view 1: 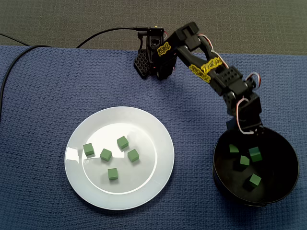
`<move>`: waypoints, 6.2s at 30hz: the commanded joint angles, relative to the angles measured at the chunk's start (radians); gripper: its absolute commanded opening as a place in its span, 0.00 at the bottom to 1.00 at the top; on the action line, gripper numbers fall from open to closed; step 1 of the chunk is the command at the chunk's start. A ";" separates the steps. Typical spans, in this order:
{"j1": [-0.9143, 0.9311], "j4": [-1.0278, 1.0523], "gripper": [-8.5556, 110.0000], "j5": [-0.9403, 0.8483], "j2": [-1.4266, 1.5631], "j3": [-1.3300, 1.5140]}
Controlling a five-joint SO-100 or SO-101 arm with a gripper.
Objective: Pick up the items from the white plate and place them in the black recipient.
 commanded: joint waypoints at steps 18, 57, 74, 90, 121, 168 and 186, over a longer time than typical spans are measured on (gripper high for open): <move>0.667 0.678 0.44 -1.097 0.537 0.100; 1.054 0.249 0.43 -1.448 0.092 0.394; 0.973 0.218 0.27 -1.373 0.078 0.419; 0.979 0.216 0.07 -1.339 0.146 0.495; 0.511 0.247 0.07 0.071 0.776 0.184; 0.219 0.150 0.36 0.110 0.551 0.328; 0.844 0.611 0.30 0.301 0.472 0.278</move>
